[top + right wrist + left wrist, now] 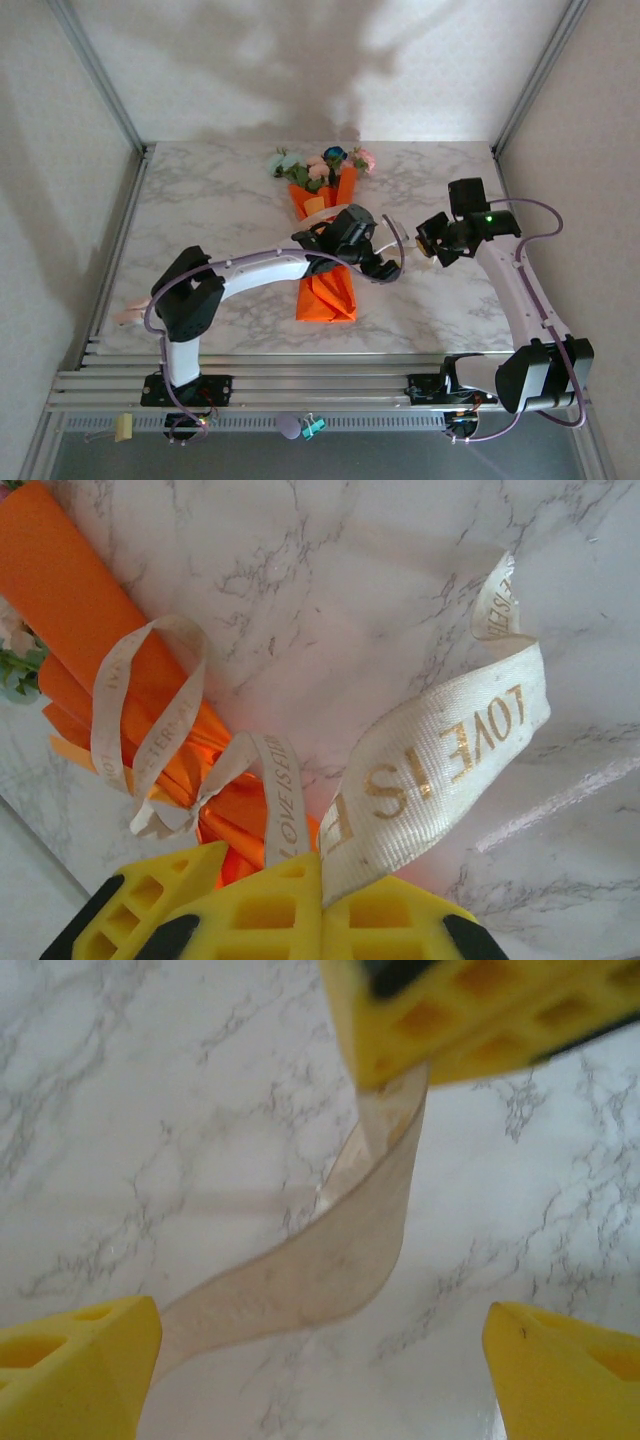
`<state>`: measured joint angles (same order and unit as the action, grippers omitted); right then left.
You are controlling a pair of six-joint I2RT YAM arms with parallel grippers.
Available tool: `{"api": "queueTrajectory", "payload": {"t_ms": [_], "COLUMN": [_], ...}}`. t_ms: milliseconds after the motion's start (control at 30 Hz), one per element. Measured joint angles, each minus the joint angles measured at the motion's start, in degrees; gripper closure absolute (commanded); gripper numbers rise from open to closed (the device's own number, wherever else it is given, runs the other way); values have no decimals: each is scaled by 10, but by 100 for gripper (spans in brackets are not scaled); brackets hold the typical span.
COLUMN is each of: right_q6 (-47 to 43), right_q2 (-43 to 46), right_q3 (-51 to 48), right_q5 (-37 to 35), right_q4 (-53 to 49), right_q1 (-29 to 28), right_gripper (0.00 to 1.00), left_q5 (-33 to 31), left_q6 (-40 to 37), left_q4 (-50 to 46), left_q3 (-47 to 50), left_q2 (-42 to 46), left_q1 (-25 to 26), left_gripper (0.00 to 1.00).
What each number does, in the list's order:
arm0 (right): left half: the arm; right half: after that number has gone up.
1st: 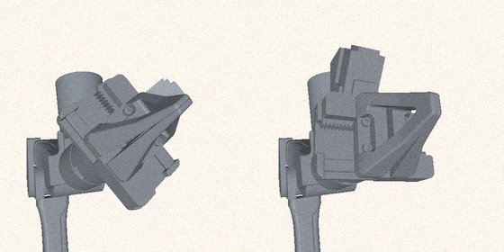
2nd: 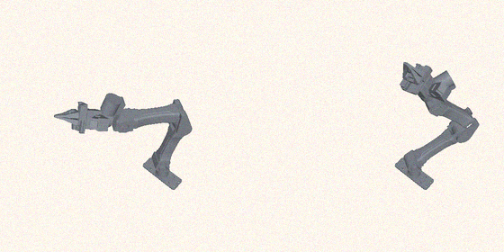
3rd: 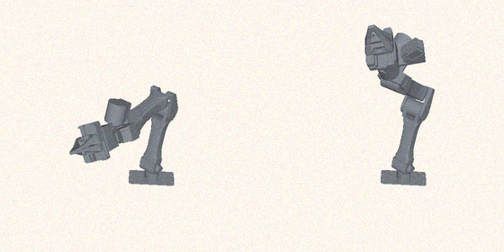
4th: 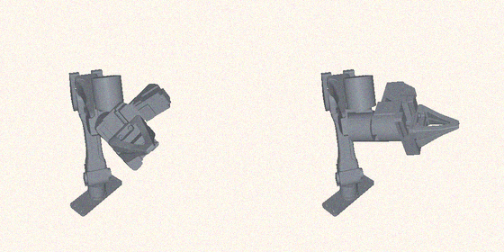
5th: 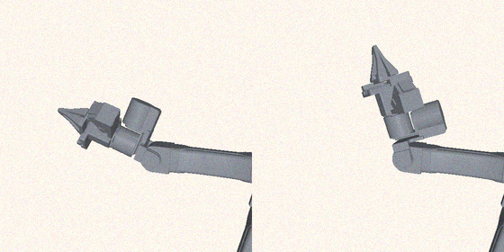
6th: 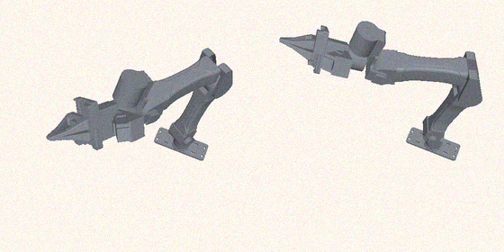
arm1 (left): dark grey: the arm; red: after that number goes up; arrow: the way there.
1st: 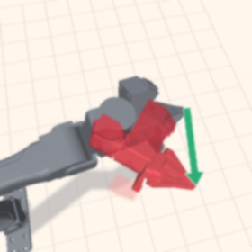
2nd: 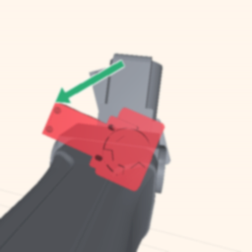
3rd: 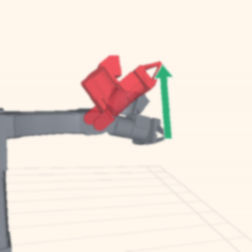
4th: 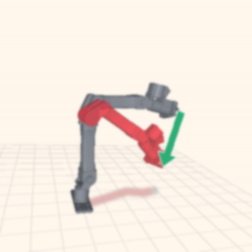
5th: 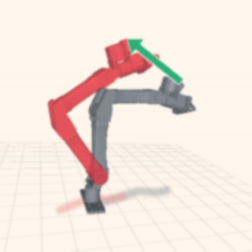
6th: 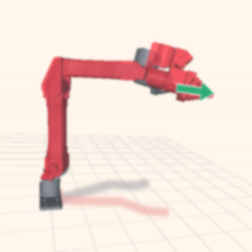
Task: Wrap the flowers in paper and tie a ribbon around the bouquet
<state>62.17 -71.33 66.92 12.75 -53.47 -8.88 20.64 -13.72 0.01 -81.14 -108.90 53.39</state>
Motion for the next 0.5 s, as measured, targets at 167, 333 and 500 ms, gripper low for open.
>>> {"api": "queueTrajectory", "payload": {"t_ms": [167, 333, 500], "right_q6": [4, 2, -6], "right_q2": [0, 2, 2], "right_q3": [11, 17, 14], "right_q5": [8, 5, 10], "right_q4": [-1, 0, 12], "right_q1": [2, 1, -2], "right_gripper": [100, 100, 100], "left_q5": [-8, -15, -30], "left_q6": [-8, -8, 4], "left_q4": [-1, -31, -51], "left_q3": [-60, -104, -101], "left_q2": [-41, -73, -66], "left_q1": [2, -1, -5], "left_gripper": [57, 100, 100]}}
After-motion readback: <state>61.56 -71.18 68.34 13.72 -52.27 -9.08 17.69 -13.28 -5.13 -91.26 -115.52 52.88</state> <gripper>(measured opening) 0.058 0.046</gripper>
